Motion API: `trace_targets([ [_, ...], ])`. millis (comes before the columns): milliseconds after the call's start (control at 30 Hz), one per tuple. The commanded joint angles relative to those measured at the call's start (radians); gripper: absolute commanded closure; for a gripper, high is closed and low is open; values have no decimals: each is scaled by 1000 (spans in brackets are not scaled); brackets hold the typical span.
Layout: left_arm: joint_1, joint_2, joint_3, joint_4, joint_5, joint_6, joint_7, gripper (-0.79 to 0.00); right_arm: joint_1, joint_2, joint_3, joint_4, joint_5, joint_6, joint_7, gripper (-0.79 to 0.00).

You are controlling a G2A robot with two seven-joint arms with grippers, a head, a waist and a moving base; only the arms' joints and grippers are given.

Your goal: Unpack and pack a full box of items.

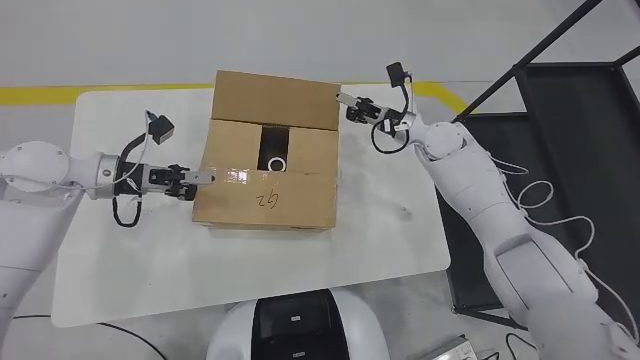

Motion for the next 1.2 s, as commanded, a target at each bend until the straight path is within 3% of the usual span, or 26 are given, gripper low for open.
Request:
trace_targets([
  [0, -1, -1, 1, -2, 2, 3, -1, -785, 16, -16, -15, 31, 43, -16, 26, -785],
  [233, -4, -5, 7, -7, 6, 14, -5, -785, 69, -64, -38, 111, 213, -59, 154, -785],
  [533, -10, -10, 14, -9, 17, 25, -8, -785, 86, -62, 12, 153, 361, -124, 396, -785],
  [900, -9, -16, 19, -16, 14, 21, 1, -785, -70, 3, 40, -122, 280, -15, 542, -785],
  [1167, -39, -33, 43, 10, 12, 26, 42, -785, -162, 30, 70, -236, 212, 21, 515, -785],
])
